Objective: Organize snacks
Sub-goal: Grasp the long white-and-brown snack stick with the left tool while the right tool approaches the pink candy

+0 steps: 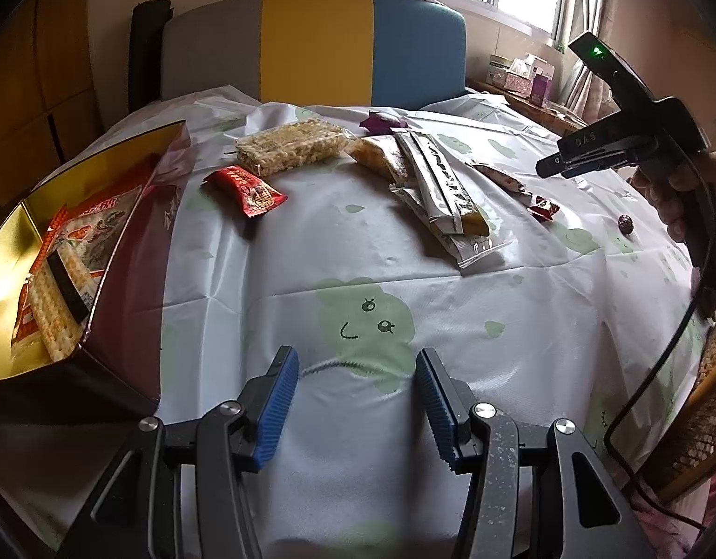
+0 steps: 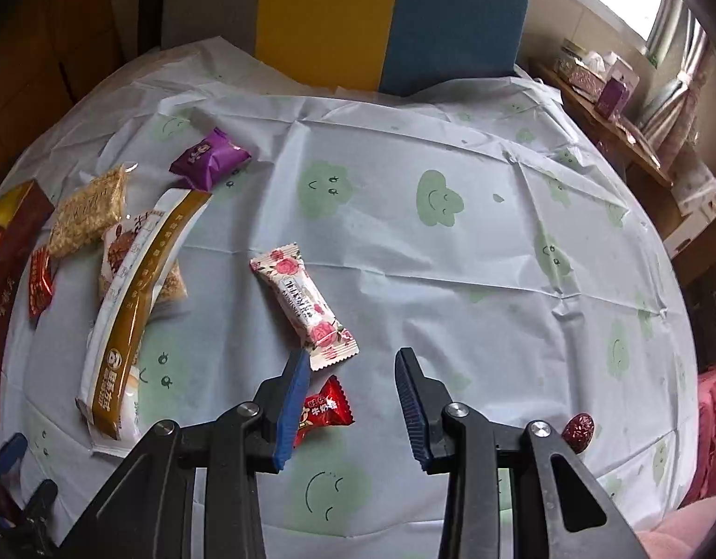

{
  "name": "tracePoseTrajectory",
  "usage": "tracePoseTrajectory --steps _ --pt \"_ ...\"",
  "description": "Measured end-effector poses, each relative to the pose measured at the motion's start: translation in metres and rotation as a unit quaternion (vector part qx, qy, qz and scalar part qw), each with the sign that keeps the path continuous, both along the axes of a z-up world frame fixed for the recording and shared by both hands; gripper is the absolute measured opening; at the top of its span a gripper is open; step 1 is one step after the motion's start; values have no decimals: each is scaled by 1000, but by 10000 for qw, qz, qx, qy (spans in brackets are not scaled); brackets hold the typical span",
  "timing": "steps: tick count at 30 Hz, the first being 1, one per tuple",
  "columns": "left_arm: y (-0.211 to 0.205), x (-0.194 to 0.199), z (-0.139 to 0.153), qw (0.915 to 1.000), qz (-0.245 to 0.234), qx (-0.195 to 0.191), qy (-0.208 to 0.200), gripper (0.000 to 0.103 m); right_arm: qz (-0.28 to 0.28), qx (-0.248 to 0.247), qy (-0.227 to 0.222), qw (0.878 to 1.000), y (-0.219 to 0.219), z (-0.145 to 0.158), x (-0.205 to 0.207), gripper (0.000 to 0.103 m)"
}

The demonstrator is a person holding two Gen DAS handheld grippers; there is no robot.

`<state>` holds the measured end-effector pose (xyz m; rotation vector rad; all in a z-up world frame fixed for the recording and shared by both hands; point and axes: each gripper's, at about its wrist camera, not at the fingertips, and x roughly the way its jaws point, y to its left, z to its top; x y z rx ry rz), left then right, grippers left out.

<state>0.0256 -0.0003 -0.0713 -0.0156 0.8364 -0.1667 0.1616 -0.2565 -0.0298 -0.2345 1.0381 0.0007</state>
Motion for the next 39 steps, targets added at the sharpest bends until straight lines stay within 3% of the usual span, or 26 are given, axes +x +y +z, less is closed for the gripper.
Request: tracePoseTrajectory --steps 6,9,14,21,22,23,27,36,39 --pt "1 0 0 10000 2 -7 6 54 -216 238 4 9995 -8 2 1 39" --pt "1 0 0 10000 8 -38 19 54 -70 308 132 9994 -4 -3 3 42" --pt "2 -1 0 10000 -20 -56 8 54 330 83 184 9992 16 -12 11 42" --pt "0 -2 1 10000 -30 -4 3 55 417 -105 376 9984 22 -37 33 42" --pt "0 -1 1 10000 -26 4 9 55 417 -97 384 9983 21 -39 35 41" --pt "-1 -1 1 10000 -23 12 19 55 447 -77 351 9984 21 -38 35 31" --pt "-2 2 4 9999 -3 95 115 54 542 -229 348 9977 26 -39 33 30" --pt "-11 38 36 9987 -252 -312 330 43 307 203 534 9979 14 -40 40 32" --pt "-19 60 47 9970 -428 -481 421 33 274 290 554 9977 10 -40 42 32"
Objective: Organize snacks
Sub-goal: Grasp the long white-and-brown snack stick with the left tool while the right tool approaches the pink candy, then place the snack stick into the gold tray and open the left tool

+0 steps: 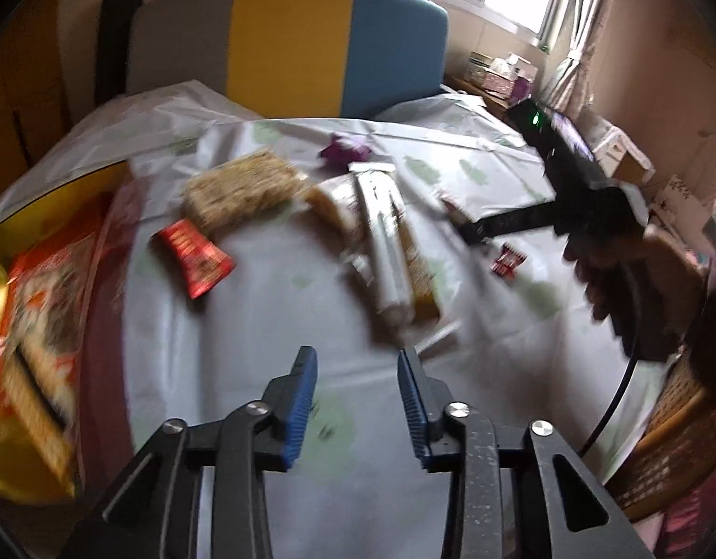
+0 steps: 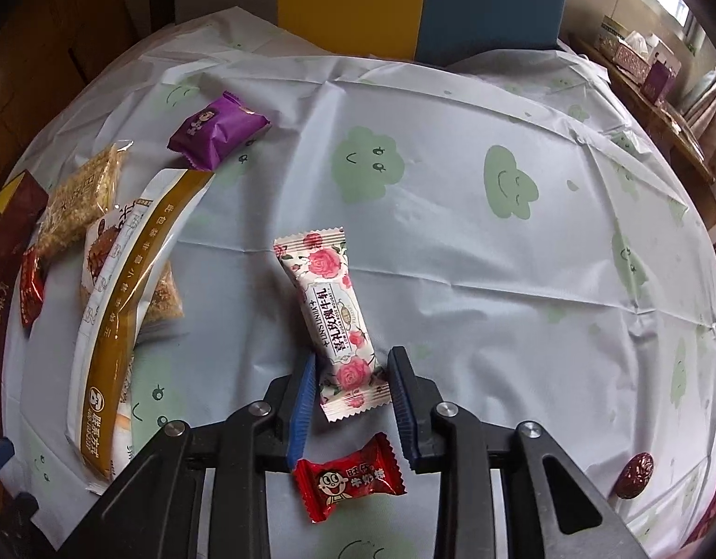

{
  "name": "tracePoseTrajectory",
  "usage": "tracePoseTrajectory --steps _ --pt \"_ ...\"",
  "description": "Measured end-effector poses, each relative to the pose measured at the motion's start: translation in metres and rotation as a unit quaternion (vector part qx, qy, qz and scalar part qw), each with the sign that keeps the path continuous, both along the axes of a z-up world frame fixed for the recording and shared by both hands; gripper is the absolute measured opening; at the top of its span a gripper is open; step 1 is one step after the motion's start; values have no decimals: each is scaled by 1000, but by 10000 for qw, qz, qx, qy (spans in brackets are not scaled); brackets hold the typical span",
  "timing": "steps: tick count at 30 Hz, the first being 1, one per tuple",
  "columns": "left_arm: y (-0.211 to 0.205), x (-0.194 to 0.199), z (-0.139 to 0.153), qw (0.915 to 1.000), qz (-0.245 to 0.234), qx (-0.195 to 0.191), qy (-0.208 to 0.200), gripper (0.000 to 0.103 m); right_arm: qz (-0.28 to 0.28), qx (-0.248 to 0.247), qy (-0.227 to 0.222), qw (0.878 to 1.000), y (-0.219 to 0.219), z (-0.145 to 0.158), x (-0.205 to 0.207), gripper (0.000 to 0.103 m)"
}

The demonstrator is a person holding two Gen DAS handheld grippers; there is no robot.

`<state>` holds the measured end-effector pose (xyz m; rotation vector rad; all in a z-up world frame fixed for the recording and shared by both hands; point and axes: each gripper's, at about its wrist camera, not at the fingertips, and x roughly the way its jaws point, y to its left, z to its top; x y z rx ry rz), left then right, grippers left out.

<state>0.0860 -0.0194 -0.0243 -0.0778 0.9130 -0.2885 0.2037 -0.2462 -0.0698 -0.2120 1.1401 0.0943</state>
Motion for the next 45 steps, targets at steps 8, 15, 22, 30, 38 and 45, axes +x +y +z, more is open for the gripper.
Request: tracePoseTrajectory --steps 8,15,22,30,38,45 --pt "-29 61 12 9995 -212 -1 252 30 145 -293 -27 9995 7 -3 4 32" --pt "-44 100 -1 9982 -197 129 557 45 147 -321 13 9994 7 -2 6 32" --pt "-63 120 -13 9967 -244 562 540 50 128 -321 38 9994 12 -1 5 32" --pt "-55 100 -13 9986 -230 453 146 22 176 -366 34 9992 12 -1 5 32" --pt "-31 61 9 9993 0 313 -200 22 239 -427 -44 9988 16 -4 -1 32" --pt "-7 34 27 9981 308 374 -393 22 365 -640 -192 9971 23 -6 -12 31"
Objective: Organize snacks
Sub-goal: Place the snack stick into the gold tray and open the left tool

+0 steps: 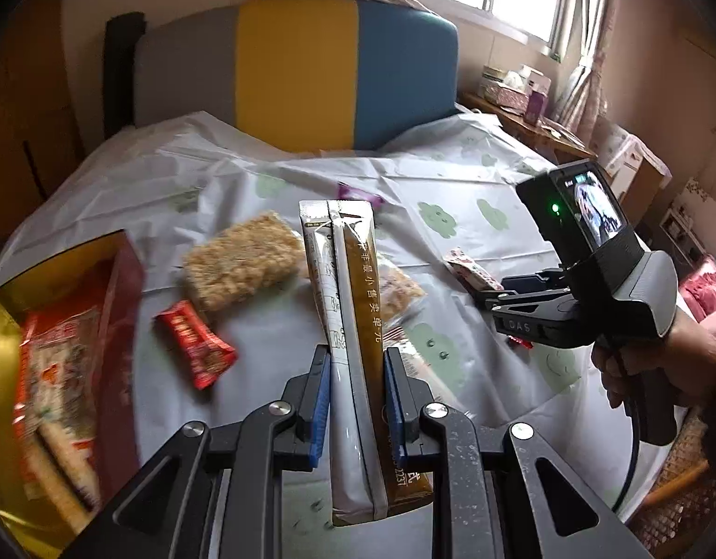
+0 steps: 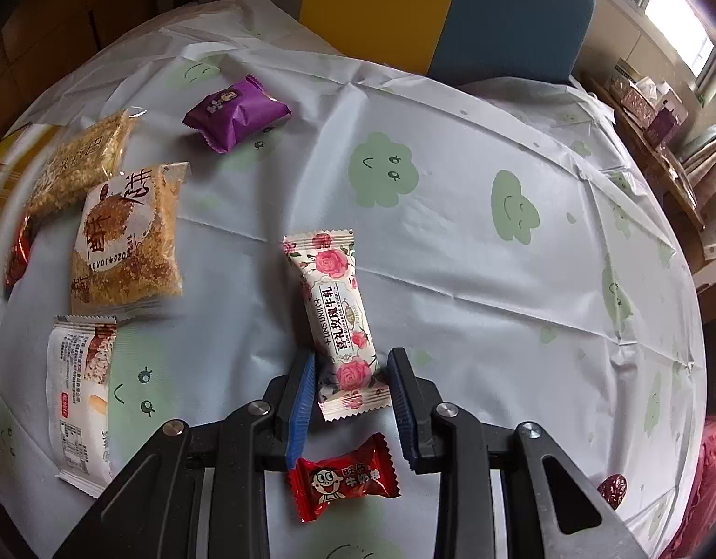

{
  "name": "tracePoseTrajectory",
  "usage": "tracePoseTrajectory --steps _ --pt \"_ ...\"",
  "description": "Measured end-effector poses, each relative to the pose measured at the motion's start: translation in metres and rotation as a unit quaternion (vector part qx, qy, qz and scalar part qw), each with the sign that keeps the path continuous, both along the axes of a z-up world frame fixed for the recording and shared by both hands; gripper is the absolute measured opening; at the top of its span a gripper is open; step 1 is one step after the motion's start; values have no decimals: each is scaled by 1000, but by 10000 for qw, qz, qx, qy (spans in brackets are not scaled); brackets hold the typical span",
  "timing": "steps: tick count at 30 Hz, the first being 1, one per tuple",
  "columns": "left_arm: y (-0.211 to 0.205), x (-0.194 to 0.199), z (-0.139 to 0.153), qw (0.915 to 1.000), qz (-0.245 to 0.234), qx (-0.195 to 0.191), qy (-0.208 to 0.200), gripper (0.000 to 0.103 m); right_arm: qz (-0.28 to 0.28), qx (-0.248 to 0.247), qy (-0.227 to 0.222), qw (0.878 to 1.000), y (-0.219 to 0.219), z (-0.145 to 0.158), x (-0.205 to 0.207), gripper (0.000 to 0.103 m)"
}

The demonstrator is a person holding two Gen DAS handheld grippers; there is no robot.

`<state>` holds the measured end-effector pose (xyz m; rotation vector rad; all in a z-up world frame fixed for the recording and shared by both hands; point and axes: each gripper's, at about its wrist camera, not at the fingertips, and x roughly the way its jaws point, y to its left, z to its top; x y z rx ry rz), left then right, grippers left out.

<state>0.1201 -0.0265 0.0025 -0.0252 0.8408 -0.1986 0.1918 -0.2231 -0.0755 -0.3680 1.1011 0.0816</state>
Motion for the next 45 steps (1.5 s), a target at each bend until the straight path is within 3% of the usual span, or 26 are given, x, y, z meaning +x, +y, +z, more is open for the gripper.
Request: tracePoseTrajectory --steps 20,30,36,39,42,45 --pt "87 -42 13 9947 970 -333 -28 22 77 -83 -167 9998 3 1 -9 31" --pt "186 -65 11 9764 2007 -787 94 22 92 -142 -213 9996 3 1 -11 31" --pt "203 -46 7 9744 2117 -733 169 22 113 -189 -204 9996 5 2 -12 31" --pt "194 -24 5 9789 1906 -695 260 23 120 -199 -203 9995 6 2 -12 31" --pt "181 2 -1 9841 1654 -520 385 27 123 -209 -200 9995 6 2 -11 31" --pt "176 20 -11 9835 1759 -156 396 28 159 -249 -203 9994 6 1 -11 31"
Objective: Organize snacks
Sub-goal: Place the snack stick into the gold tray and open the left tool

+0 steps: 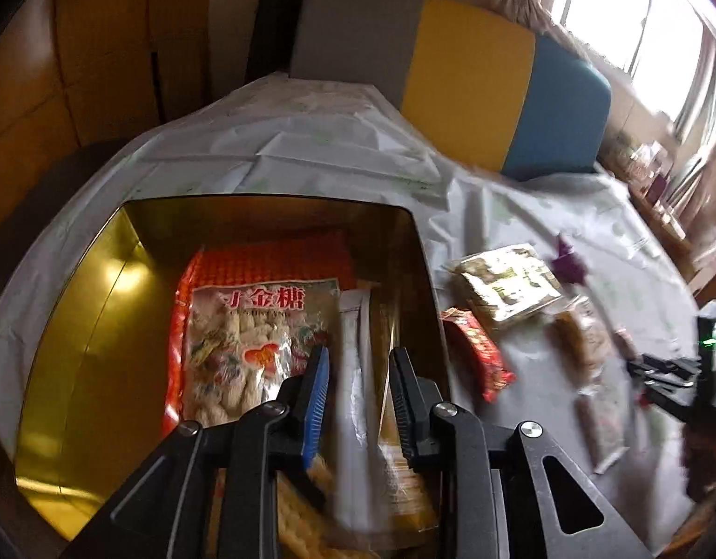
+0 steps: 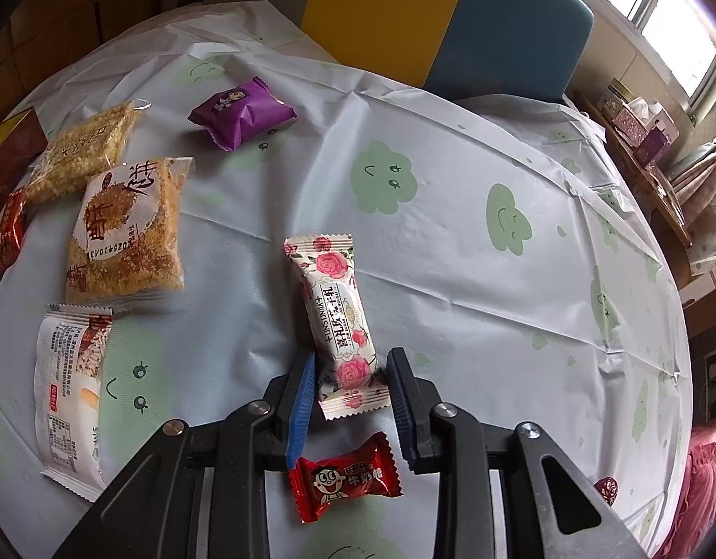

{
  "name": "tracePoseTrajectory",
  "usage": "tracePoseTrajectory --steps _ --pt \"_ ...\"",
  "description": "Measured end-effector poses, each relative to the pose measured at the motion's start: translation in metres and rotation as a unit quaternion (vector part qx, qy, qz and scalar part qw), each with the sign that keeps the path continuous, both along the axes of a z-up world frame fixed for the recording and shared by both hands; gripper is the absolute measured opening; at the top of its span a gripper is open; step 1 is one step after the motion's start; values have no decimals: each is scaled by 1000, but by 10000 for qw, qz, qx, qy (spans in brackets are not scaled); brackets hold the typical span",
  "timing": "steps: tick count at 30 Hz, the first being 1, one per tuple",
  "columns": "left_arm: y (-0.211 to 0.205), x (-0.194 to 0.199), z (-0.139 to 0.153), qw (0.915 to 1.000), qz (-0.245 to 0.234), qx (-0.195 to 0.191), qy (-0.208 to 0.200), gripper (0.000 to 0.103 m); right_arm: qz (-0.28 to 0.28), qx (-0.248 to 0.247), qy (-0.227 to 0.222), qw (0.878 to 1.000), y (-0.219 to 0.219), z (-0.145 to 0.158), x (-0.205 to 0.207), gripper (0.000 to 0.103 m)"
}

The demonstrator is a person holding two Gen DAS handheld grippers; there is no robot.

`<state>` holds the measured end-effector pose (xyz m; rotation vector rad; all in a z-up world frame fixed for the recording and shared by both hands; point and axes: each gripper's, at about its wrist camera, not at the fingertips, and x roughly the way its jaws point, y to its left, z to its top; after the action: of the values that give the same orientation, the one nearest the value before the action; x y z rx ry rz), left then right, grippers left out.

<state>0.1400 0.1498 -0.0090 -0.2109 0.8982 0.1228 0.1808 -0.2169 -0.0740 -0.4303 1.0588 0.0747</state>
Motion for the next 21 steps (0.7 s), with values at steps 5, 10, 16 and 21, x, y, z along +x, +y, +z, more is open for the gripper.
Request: tracePoseTrajectory --steps 5,10,16,21 --pt "8 -11 -13 9994 283 -203 78 28 9 -16 1 10000 1 -1 0 31" --pt "14 -47 -9 9987 391 -310 -115 28 9 -23 -6 10000 1 -1 0 31" --pt "2 -74 -12 9994 233 -211 -129 28 10 -46 -26 10000 1 -2 0 31" --pt "-10 -66 -24 9997 220 67 72 26 16 -52 -32 10000 2 -2 -2 31"
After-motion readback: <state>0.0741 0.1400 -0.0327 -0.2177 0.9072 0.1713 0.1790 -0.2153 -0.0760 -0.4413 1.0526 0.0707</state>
